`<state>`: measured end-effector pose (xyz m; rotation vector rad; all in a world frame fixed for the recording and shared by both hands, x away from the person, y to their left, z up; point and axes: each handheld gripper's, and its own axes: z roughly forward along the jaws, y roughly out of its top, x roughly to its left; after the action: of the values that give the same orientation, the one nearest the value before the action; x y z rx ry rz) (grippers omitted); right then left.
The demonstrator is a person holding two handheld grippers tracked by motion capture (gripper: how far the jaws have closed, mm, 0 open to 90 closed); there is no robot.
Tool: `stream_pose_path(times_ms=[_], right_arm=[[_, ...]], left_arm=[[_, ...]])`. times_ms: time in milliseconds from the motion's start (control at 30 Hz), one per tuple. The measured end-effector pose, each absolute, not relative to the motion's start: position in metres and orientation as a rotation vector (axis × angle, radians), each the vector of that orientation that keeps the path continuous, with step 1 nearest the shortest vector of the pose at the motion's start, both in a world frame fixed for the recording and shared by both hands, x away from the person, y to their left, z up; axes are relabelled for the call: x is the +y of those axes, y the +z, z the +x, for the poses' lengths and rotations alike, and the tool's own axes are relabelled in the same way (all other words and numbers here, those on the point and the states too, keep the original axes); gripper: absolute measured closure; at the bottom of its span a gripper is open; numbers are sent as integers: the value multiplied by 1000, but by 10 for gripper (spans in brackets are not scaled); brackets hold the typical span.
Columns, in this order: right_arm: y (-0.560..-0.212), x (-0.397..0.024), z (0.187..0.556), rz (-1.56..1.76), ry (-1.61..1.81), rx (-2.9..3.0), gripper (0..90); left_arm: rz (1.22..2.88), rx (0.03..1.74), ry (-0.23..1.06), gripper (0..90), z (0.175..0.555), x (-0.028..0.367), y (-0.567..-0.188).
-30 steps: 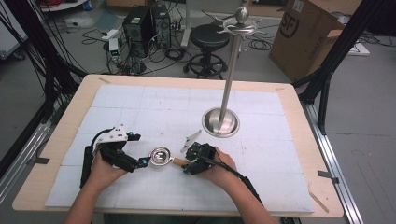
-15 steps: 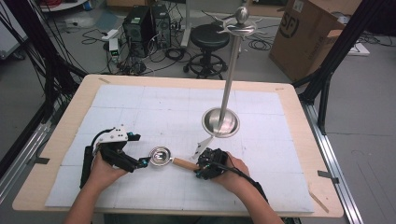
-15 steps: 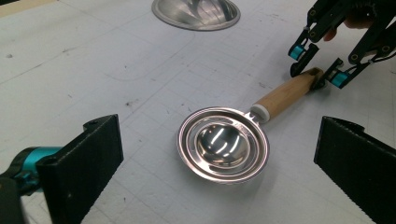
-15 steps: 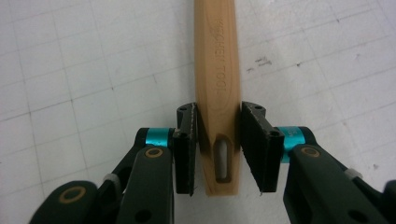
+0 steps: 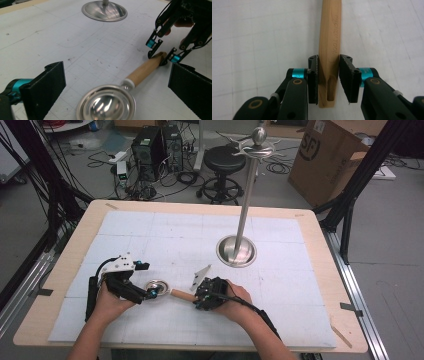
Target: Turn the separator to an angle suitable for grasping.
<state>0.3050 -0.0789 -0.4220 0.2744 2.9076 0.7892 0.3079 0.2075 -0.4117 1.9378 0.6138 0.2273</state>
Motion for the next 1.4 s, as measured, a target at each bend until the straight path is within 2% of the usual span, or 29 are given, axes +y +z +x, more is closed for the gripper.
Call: stream_pose_path(times_ms=[200,433,533,667,867,1067,1400], right_arm=[[-420,-53,300,112,752,2924,700],[-421,-39,302,99,751,2932,690],[-419,-44,302,125,776,2926,617],[-411,-66,302,198,842,2898,569],[-396,-127,300,379,992,2819,523],[-392,-182,298,542,1083,2736,506],[-395,-238,294,694,1222,2602,493]], left_arm=[[1937,616,229,18,308,210,-411],[1943,621,237,18,309,214,-411],[1943,623,234,18,309,214,-411],[1945,619,232,18,309,213,-411],[1950,621,230,18,309,213,-412],[1964,619,226,18,308,210,-413],[1966,619,224,18,308,210,-414]])
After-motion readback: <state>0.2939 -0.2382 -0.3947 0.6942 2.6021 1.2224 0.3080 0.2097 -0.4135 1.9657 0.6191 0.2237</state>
